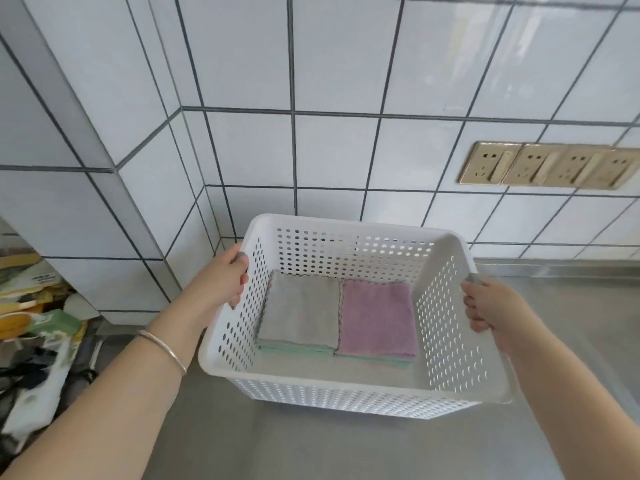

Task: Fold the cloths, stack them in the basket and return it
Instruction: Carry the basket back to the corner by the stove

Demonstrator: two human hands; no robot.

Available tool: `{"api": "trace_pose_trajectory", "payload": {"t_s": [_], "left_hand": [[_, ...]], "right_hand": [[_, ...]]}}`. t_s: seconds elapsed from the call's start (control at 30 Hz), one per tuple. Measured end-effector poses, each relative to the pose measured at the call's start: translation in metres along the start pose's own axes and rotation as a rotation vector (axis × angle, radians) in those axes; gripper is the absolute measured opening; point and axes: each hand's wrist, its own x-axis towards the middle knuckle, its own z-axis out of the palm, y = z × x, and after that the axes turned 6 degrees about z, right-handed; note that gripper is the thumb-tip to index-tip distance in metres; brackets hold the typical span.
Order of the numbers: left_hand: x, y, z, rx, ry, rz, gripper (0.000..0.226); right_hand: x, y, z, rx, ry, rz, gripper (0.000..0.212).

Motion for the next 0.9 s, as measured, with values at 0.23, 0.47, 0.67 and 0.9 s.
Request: {"api": "trace_pose_trajectory", "payload": {"t_s": [0.23,0.47,0.67,0.9], "left_hand": [[-0.006,0.003,0.008,0.046,-0.186,0.148,0.019],[-0.021,0.004,0.020,0.098,-0.647,0.181,0.019],[-0.103,0.000,0.066,0.241,-0.940,0.372,0.037],[-0.240,-0.027,0.111,0.278,-1.317,0.318,0.028]], "right_hand": [[-0.086,0.066,-0.007,-0.027,0.343,-0.029,0.028],[-0.212,0.158,0.009,0.165,0.636,0.097,0.027],[-0.344,0.231,0.006,0.461,0.826,0.237,0.030],[-0.505,0.338,0.035,0.768,1.038,0.359,0.037]]}}
